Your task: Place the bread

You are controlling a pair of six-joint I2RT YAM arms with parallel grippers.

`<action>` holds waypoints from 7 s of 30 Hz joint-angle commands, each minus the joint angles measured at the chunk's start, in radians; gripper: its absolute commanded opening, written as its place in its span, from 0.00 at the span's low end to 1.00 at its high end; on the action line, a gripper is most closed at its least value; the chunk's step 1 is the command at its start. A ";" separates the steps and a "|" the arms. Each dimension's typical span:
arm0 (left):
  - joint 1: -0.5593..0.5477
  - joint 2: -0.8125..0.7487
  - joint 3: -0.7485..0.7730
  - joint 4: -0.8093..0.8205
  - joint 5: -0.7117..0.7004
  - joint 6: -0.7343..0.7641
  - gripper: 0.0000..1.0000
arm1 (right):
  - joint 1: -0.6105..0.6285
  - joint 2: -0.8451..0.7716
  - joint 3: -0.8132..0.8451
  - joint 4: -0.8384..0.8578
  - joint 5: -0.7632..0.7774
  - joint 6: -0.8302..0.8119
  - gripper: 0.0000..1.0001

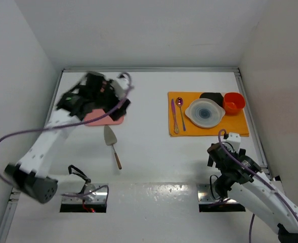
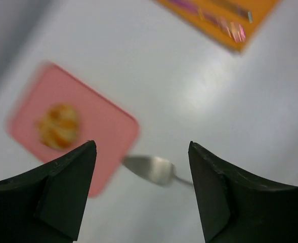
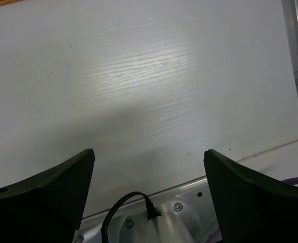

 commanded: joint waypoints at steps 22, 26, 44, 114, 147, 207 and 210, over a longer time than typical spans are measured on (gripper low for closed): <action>-0.060 0.338 -0.549 -0.126 -0.048 -0.674 1.00 | 0.001 0.098 0.089 -0.071 -0.091 0.126 0.82; -0.060 0.368 -0.549 -0.072 -0.024 -0.683 1.00 | 0.001 0.080 0.080 -0.091 -0.085 0.149 0.81; -0.069 0.434 -0.624 0.046 -0.037 -0.721 0.69 | 0.001 -0.025 0.089 -0.152 -0.005 0.158 0.80; 0.130 0.517 0.173 -0.344 -0.344 -0.028 0.00 | 0.042 0.972 0.558 0.771 -0.485 -0.414 0.69; 0.470 0.761 0.127 0.138 -0.835 0.400 0.00 | 0.142 2.054 1.505 0.946 -0.409 -0.063 0.31; 0.375 0.874 0.061 -0.193 -0.907 0.582 0.00 | 0.274 1.996 1.467 0.912 -0.180 0.038 0.00; 0.394 0.874 0.104 -0.235 -0.858 0.636 0.00 | 0.271 1.988 1.448 0.915 -0.173 0.035 0.00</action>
